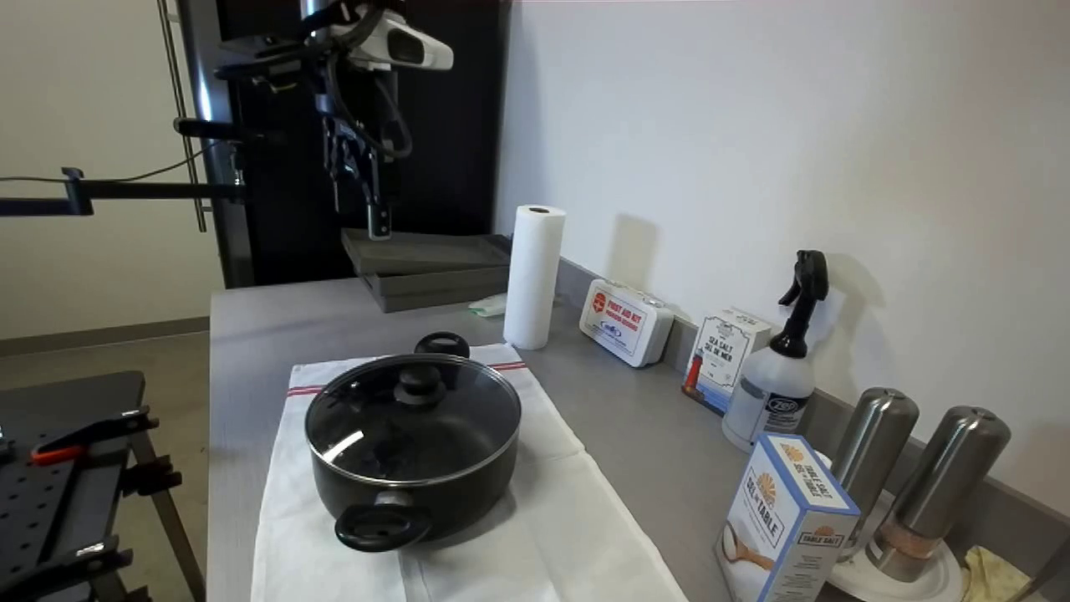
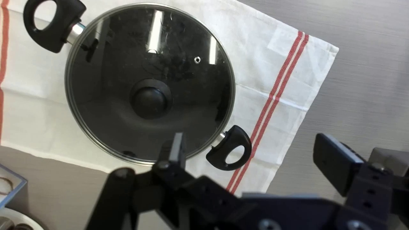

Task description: Remove the lid from the pot and place it on the counter top

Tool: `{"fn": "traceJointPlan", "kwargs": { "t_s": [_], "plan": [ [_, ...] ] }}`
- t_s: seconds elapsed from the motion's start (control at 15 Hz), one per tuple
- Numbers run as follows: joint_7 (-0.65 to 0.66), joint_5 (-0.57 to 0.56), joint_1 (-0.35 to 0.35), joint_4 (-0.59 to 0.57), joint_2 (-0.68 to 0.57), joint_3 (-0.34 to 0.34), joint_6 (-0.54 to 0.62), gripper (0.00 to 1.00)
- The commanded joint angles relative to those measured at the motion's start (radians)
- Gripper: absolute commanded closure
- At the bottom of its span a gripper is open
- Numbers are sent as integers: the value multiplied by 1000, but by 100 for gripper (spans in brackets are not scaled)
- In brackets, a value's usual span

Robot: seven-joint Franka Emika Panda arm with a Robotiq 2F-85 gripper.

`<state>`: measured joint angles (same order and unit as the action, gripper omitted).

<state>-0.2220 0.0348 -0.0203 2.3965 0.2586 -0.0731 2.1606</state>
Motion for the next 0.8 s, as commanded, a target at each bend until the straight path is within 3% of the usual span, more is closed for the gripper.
{"fn": "traceJointPlan", "kwargs": {
  "t_s": [0.0,0.73],
  "plan": [
    [76,-41,35,8,-42,11,50,0],
    [222,-86,100,37,-218,-5,240,0]
  ]
}}
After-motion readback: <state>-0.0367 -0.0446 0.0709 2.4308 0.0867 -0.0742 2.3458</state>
